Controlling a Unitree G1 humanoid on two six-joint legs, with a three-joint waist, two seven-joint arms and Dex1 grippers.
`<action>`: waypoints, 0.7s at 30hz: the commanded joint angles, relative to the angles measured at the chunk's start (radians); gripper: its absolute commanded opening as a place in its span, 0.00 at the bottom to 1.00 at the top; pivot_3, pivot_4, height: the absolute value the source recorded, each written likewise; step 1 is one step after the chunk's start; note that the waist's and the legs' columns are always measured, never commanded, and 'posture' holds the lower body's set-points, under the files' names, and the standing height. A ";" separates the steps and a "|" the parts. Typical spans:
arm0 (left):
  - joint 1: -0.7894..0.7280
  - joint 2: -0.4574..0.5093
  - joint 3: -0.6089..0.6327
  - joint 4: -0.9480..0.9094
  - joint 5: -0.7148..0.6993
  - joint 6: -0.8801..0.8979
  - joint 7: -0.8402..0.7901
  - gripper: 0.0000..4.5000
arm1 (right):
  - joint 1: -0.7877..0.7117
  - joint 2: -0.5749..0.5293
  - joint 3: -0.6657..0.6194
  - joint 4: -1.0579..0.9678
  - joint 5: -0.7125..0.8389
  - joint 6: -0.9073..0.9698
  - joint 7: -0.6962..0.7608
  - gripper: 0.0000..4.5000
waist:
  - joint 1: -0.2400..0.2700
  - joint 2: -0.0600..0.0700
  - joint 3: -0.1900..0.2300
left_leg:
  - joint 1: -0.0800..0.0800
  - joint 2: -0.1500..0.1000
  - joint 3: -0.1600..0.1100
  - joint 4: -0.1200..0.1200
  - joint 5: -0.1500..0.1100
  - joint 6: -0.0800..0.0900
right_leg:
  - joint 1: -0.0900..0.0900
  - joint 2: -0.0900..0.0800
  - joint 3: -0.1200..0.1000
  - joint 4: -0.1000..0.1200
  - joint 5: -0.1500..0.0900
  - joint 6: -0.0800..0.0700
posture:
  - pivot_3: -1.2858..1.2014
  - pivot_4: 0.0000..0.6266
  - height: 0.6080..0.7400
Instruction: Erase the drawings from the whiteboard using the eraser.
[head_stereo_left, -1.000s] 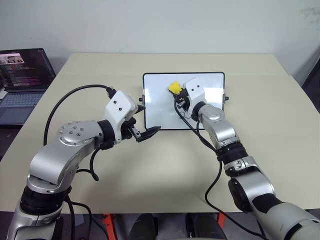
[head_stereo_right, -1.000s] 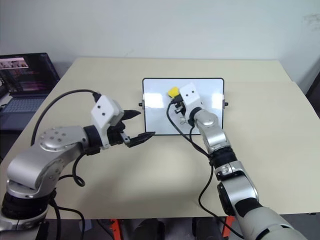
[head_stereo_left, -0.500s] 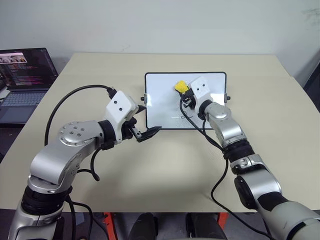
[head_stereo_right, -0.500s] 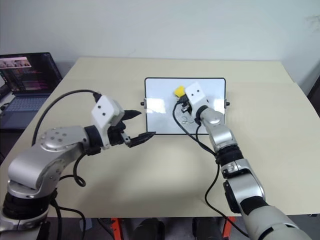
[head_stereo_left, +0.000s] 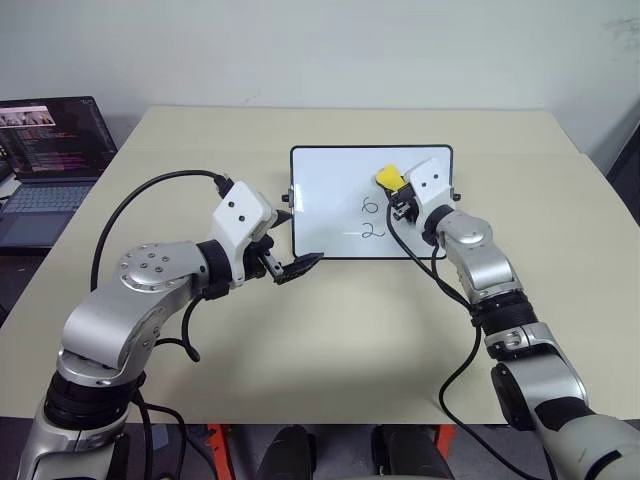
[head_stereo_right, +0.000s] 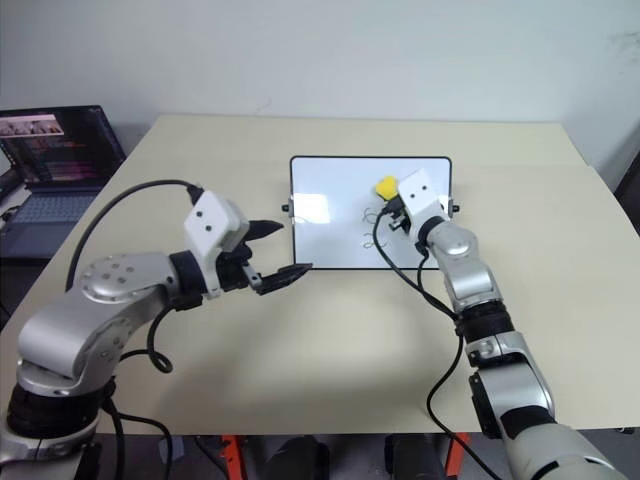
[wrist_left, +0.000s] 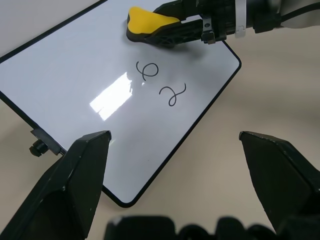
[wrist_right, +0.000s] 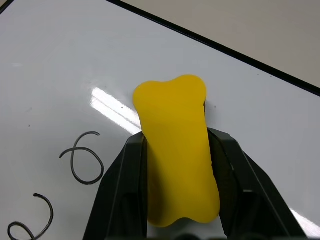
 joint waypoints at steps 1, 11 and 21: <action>-0.026 0.002 0.005 -0.011 0.006 -0.022 -0.006 1.00 | 0.008 -0.006 -0.043 -0.017 0.015 0.052 -0.026 0.31 | 0.000 0.000 0.000 | 0.000 0.000 0.000 0.000 0.000 0.000 | 0.000 0.000 0.000 0.000 0.000 0.000 | 0.52 0.24 1.00; -0.032 0.010 0.005 -0.008 0.007 -0.022 -0.022 1.00 | 0.091 0.011 -0.058 -0.295 0.099 0.219 0.019 0.31 | -0.001 0.000 0.000 | -0.001 0.000 0.000 -0.001 0.000 0.000 | -0.001 0.000 0.000 -0.001 0.000 0.000 | 0.52 0.24 1.00; -0.034 0.006 0.004 -0.005 0.012 -0.019 -0.023 1.00 | 0.233 -0.032 -0.060 -0.535 0.123 0.386 0.030 0.31 | -0.002 0.000 0.001 | -0.002 0.000 0.000 -0.002 0.000 0.000 | -0.002 0.000 0.000 -0.001 0.000 0.000 | 0.52 0.24 1.00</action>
